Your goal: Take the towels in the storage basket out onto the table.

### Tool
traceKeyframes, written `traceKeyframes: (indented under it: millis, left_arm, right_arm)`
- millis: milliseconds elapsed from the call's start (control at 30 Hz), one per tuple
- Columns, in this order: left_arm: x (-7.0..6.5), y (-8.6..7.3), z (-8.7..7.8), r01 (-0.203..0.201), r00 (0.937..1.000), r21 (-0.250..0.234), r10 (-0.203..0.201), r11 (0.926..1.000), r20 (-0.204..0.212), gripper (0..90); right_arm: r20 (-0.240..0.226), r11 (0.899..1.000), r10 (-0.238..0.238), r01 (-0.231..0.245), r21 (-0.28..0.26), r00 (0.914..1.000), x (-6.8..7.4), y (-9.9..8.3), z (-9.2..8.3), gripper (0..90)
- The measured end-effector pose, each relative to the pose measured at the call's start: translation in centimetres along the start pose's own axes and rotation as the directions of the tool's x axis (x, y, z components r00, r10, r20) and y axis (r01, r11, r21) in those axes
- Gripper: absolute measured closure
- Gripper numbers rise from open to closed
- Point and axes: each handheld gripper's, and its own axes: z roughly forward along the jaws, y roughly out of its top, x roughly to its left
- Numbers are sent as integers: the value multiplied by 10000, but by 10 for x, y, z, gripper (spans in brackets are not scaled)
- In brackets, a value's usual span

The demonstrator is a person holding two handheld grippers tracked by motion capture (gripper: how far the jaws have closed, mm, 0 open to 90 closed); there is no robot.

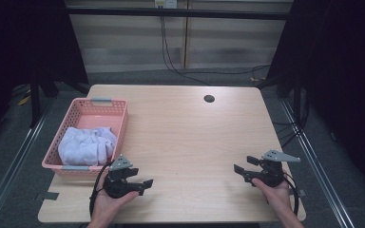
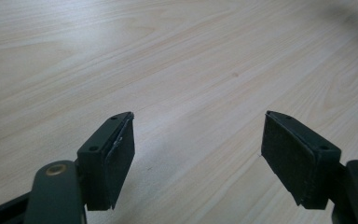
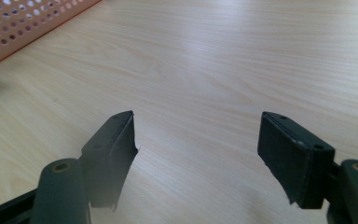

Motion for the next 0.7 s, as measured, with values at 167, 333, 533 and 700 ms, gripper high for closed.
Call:
traceKeyframes:
  millis: [167,333,533,700]
  left_arm:
    - [0,0,0,-16,9999,-100,17,9999,102,244]
    - [1,2,1,-56,9993,-65,59,10000,373,222]
    - [1,1,0,-7,9978,51,3,10000,659,211]
    - [-1,4,-8,-315,9958,-105,323,9994,851,185]
  right_arm:
    - [-107,9998,-210,211,64,9997,3,0,-1,271]
    - [-115,9999,-130,129,-100,9998,4,0,-6,311]
    - [-330,9997,-235,236,36,9992,6,0,-7,310]
    - [-459,9988,-480,485,102,9978,10,0,-7,297]
